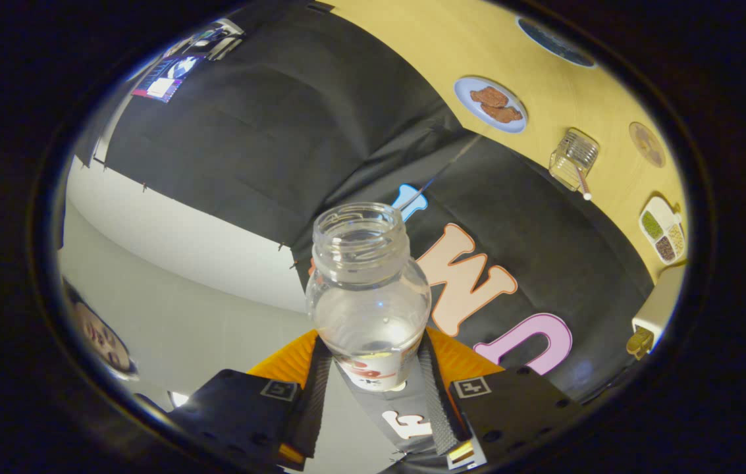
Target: Take the bottle from table, then pour the juice into the cup, finally place the bottle on the coaster
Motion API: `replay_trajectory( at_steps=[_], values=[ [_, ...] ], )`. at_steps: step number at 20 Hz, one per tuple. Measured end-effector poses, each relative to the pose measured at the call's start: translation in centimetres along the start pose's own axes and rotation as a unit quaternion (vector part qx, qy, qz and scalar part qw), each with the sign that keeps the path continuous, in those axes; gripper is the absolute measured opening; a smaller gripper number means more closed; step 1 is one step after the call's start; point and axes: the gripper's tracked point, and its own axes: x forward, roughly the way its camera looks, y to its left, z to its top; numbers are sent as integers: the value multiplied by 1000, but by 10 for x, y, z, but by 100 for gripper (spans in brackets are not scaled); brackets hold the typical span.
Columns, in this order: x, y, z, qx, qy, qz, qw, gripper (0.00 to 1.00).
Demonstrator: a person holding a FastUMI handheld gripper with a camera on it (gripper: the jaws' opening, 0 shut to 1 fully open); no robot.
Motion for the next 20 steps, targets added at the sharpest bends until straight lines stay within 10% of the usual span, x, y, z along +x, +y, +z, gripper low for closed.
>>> replay_trajectory(
  at_steps=[20],
  values=[
    [9, 37, -21, 20, -9, 39, 999, 70]
  ],
)
